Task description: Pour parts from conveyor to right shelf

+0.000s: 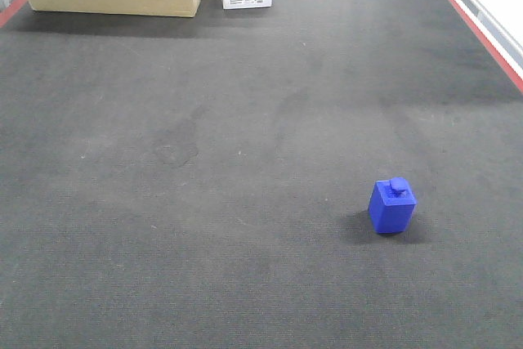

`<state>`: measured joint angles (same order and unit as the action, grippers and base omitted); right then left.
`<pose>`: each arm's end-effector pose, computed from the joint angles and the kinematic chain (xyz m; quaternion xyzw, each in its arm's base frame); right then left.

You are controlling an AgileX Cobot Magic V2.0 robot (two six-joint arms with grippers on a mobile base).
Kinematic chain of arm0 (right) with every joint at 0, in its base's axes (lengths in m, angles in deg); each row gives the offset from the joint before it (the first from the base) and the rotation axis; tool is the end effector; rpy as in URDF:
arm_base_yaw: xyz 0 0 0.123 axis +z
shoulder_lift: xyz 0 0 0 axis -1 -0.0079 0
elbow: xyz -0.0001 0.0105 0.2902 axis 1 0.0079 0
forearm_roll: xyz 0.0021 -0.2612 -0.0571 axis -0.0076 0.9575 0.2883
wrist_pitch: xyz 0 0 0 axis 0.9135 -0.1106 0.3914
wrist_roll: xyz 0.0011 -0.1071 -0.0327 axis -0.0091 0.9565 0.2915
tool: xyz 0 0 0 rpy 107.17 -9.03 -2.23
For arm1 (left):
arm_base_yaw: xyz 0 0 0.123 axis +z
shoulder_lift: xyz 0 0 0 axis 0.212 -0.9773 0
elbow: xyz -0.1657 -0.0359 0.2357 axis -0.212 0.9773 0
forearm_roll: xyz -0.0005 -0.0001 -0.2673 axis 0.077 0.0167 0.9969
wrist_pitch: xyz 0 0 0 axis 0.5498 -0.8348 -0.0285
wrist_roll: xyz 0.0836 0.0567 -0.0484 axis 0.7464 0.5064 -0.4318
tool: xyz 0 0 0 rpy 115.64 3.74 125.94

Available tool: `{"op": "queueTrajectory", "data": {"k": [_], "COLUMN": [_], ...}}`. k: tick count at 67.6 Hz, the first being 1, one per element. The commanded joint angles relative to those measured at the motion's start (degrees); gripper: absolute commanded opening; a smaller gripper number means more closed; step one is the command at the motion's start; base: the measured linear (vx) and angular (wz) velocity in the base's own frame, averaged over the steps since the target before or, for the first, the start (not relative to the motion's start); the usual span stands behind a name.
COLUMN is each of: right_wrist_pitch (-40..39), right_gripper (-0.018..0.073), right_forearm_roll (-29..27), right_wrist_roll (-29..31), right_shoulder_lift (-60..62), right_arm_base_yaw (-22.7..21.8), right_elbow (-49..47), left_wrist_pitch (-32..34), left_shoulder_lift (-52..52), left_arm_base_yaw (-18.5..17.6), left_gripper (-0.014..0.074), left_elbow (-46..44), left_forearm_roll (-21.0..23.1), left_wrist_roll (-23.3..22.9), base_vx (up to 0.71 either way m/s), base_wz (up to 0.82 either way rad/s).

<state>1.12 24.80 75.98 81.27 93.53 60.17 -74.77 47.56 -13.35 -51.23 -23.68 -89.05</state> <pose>0.0874 0.0061 0.2032 -0.0320 0.6875 0.0165 0.7253 0.0878 -0.0011 0.1936 -0.0105 0.7184 -0.0204 0.6952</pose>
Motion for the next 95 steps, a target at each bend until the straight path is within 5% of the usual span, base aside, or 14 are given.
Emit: {"op": "queueTrajectory", "data": {"k": [1, 68, 95], "right_wrist_pitch": [-4.37, -7.26, -2.26], "right_gripper": [-0.0009, -0.0009, -0.0009], "right_forearm_roll": [0.31, -0.31, 4.08], "right_wrist_roll": [0.25, -1.71, -1.46], "right_shoulder_lift": [0.65, 0.65, -11.39], "right_arm_base_yaw": [0.1, 0.1, 0.1], "right_elbow": [0.15, -0.36, -18.58], "left_wrist_pitch": [4.19, 4.19, 4.19], "left_shoulder_lift": [0.6, 0.6, 0.6], "left_arm_base_yaw": [-0.07, -0.07, -0.07], "left_gripper": [-0.0006, -0.0006, -0.0006], "left_elbow": [1.57, 1.57, 1.57], "left_forearm_roll": [0.41, 0.41, 0.41], "left_wrist_roll": [-0.04, -0.04, -0.04], "base_vx": [0.0, 0.0, 0.0], "base_wz": [0.0, 0.0, 0.0]}}
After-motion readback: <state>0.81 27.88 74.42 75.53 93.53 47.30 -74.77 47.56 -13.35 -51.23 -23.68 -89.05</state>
